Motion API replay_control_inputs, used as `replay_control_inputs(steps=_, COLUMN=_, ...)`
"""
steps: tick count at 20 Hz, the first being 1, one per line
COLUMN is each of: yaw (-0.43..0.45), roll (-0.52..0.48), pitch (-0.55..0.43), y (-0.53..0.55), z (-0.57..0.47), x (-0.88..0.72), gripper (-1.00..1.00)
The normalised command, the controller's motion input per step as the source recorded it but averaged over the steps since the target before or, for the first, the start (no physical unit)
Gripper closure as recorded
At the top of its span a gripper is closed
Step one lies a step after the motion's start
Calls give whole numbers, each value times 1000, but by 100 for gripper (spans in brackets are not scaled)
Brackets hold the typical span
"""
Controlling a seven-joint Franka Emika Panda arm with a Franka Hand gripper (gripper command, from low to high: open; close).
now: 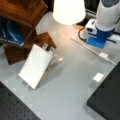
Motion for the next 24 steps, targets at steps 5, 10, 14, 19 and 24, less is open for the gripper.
replay_control_inputs(steps=5, yaw=-105, roll=273, pitch=-5, y=77, z=256, x=67, gripper=100)
replay_control_inputs(steps=10, yaw=-77, roll=202, pitch=134, y=99, z=316, x=205, gripper=100)
replay_control_inputs(steps=14, yaw=-60, roll=146, pitch=246, y=80, z=344, x=302, gripper=-100)
replay_control_inputs(steps=19, yaw=-98, roll=57, pitch=314, y=54, z=297, x=356, gripper=-100)
replay_control_inputs(steps=24, yaw=-89, roll=-22, pitch=332, y=-14, z=284, x=409, gripper=-100)
